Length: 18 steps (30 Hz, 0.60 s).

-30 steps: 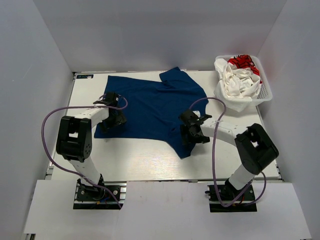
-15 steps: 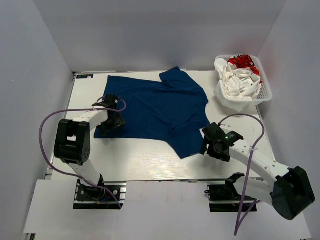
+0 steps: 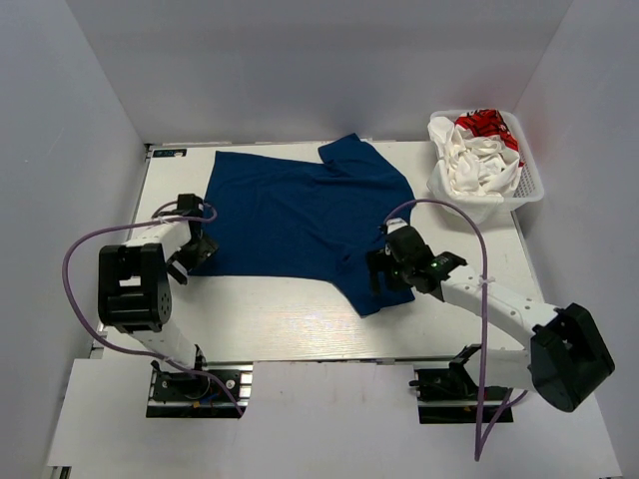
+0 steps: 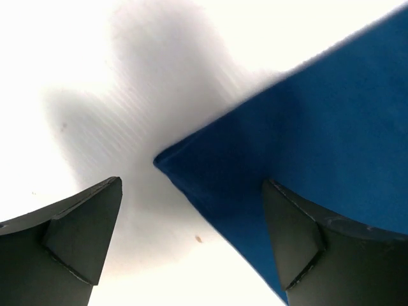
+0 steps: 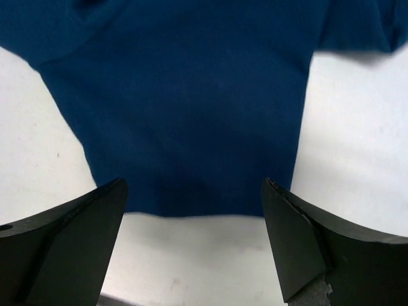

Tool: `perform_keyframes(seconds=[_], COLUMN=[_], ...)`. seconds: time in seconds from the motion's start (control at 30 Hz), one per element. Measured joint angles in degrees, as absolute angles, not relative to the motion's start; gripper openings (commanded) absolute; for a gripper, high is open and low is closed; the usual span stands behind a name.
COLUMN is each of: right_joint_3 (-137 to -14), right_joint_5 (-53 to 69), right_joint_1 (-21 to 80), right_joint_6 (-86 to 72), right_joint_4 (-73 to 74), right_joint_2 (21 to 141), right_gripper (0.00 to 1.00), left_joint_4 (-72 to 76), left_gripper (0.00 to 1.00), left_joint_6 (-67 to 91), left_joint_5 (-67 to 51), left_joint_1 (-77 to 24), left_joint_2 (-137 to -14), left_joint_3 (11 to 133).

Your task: Fold and stack the t-shirts

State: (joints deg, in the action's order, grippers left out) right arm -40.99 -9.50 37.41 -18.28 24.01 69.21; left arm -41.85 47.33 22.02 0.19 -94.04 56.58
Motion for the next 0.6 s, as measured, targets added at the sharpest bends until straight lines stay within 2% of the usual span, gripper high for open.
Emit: perform_keyframes(seconds=[0.1, 0.23, 0.33, 0.37, 0.4, 0.43, 0.47, 0.53, 0.57, 0.6], right_joint_3=[-40.77, -40.75, -40.36, -40.14, -39.72, -39.03, -38.5, -37.36, -36.8, -36.4], right_joint_5=[-10.11, -11.44, -12.49, -12.6, -12.6, -12.27, -12.08, -12.08, -11.75, -11.53], right_joint_1=[37.98, 37.95, 37.95, 37.93, 37.89, 37.89, 37.89, 37.89, 37.82, 37.71], right_joint_6=[-16.12, -15.62, -17.1, -17.89, -19.14, -20.95, -21.67, -22.85, -23.83, -24.49], right_joint_4=[19.9, 17.8, 17.87, 18.09, 18.13, 18.26, 18.26, 17.58, 17.34, 17.39], right_joint_2=[72.05, 77.95, 79.83, 79.88, 79.88, 79.83, 79.83, 78.89, 78.3, 77.84], right_gripper=[0.9, 0.89, 0.84, 0.81, 0.79, 0.75, 0.68, 0.53, 0.32, 0.23], left_joint_4=[-40.01, -37.32, -35.55, -34.89, -34.44, -33.91, -33.58, -32.6, -32.12, -31.86], left_gripper=[1.0, 0.95, 0.8, 0.69, 0.65, 0.56, 0.52, 0.4, 0.32, 0.15], left_joint_6=[47.62, 47.22, 46.7, 46.48, 46.41, 46.11, 45.93, 45.52, 45.52, 45.47], left_joint_5=[20.93, 18.9, 17.41, 17.3, 17.21, 17.12, 17.06, 16.71, 16.64, 16.4], left_joint_1=[2.79, 4.16, 4.56, 4.58, 4.62, 4.67, 4.64, 4.67, 4.67, 4.67], left_joint_2=[-95.81, -96.38, -96.73, -96.75, -96.68, -96.62, -96.57, -96.12, -95.81, -95.42], left_joint_3=[56.66, 56.62, 56.47, 56.23, 56.03, 55.83, 55.72, 55.11, 54.63, 54.19])
